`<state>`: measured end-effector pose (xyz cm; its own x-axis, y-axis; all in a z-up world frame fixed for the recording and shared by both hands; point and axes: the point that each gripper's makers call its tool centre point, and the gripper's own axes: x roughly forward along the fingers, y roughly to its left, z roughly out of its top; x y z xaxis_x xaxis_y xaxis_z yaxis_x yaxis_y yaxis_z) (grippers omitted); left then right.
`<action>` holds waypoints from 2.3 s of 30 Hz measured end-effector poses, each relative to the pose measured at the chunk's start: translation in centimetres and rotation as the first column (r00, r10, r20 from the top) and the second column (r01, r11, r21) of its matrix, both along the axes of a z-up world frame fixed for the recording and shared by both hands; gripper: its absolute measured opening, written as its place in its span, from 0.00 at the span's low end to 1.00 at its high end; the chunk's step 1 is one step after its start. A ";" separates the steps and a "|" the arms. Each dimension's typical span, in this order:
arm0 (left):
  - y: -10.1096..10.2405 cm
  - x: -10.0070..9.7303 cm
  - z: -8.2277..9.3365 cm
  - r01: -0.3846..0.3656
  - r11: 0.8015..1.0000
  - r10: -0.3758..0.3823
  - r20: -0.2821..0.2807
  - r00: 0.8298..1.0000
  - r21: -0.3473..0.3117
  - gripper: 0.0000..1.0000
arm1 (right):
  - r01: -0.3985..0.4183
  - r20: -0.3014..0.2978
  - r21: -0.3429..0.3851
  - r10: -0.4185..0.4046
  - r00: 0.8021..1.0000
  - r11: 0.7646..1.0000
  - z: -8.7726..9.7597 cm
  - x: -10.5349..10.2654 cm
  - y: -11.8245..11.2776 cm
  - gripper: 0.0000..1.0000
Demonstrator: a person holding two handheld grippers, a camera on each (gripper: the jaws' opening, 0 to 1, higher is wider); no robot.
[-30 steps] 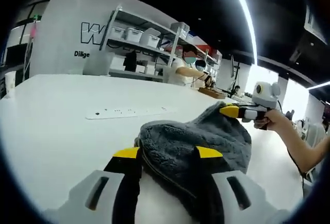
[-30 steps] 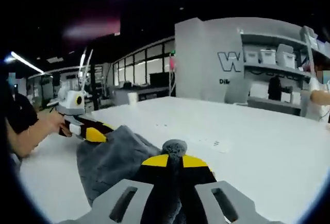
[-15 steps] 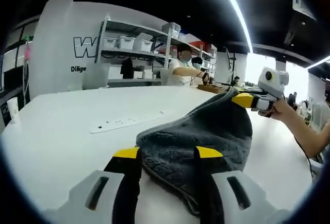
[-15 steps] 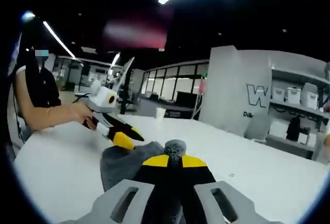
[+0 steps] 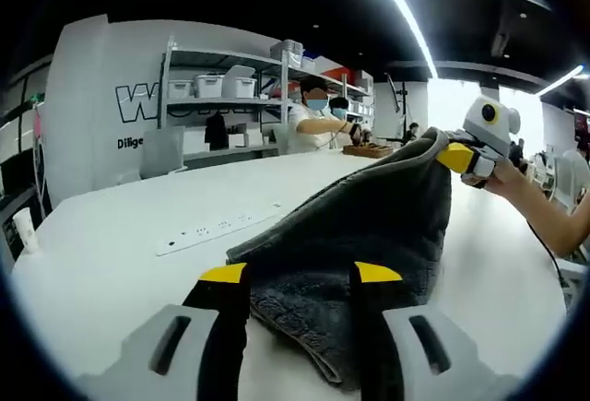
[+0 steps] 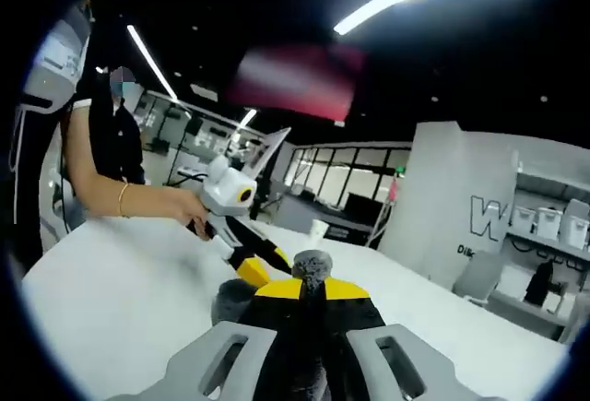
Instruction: Open the folded towel by lifting each exposed corner and separating the folded layers until the towel lies flat within the target outline without major curled edges
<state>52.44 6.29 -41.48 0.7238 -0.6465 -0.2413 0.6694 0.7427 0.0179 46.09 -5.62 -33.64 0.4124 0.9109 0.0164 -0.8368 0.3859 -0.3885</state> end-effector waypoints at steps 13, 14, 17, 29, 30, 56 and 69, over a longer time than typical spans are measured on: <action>0.5 -0.9 1.1 0.006 0.993 -0.016 0.082 0.997 0.120 0.45 | -0.076 0.077 -0.085 0.083 0.994 0.993 0.3 -4.0 1.0 0.00; 0.5 -0.9 1.0 0.006 0.992 -0.017 0.083 0.996 0.129 0.45 | -0.085 0.087 -0.097 0.094 0.992 0.992 0.3 -4.4 1.1 0.00; 0.4 -1.2 1.2 0.004 0.987 -0.020 0.102 0.995 0.162 0.45 | -0.114 0.110 -0.142 0.130 0.985 0.983 0.3 -5.6 1.6 0.00; 0.7 -4.3 3.2 0.058 0.968 -0.107 0.194 0.975 0.244 0.52 | -0.246 0.158 -0.244 0.289 0.944 0.938 0.5 -10.4 2.8 0.00; 0.8 -4.6 3.4 0.067 0.963 -0.122 0.201 0.972 0.260 0.52 | -0.259 0.157 -0.248 0.302 0.940 0.934 0.4 -10.8 2.9 0.00; 3.0 -9.8 2.2 0.172 0.925 -0.253 0.212 0.944 0.338 0.64 | -0.418 0.086 -0.330 0.468 0.880 0.847 -1.6 -16.7 2.6 0.00; 2.3 -10.9 1.2 0.289 0.925 -0.337 0.183 0.923 0.245 0.42 | -0.426 0.042 -0.376 0.475 0.879 0.823 -3.3 -18.2 1.8 0.00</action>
